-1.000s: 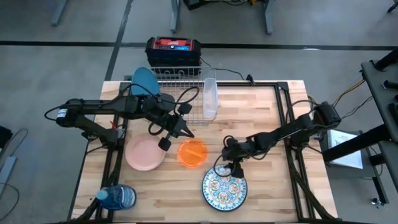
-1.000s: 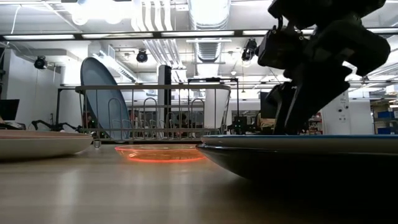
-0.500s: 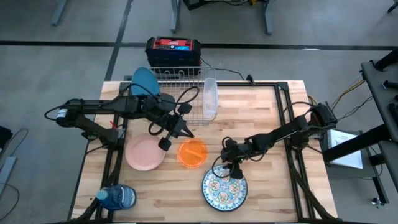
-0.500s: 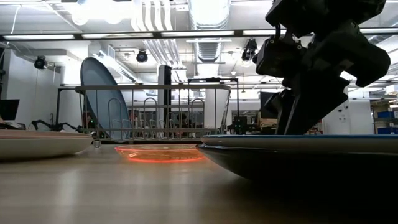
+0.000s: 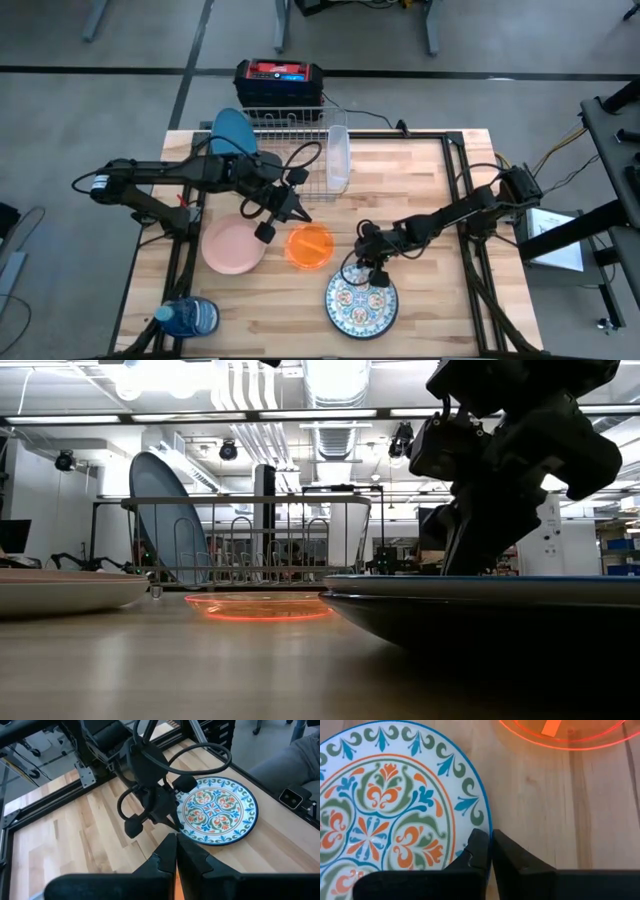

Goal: Sort dishes
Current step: Put the white and blue plate in the dishwasher rack

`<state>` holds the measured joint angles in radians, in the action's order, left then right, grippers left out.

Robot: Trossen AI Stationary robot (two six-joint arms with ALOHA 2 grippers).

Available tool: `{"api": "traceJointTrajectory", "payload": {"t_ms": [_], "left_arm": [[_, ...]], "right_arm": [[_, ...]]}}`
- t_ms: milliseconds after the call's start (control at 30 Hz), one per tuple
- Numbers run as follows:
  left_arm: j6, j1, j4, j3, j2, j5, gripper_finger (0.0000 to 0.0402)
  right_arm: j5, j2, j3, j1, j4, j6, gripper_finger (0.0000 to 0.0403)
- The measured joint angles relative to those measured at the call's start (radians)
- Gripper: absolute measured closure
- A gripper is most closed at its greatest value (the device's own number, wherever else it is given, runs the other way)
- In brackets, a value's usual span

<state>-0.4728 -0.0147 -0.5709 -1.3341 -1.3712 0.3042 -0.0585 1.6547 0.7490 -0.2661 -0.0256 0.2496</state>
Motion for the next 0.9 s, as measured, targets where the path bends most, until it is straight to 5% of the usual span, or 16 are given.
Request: {"api": "traceJointTrajectory", "payload": {"t_ms": [533, 900], "left_arm": [[0.058, 0.0, 0.008, 0.02, 0.0, -0.003, 0.0401], [0.278, 0.0, 0.242, 0.218, 0.0, -0.006, 0.0401]], "right_arm": [[0.231, -0.163, -0.001, 0.003, -0.196, -0.055, 0.0403], [0.427, -0.246, -0.002, -0.017, -0.195, -0.214, 0.0402]]}}
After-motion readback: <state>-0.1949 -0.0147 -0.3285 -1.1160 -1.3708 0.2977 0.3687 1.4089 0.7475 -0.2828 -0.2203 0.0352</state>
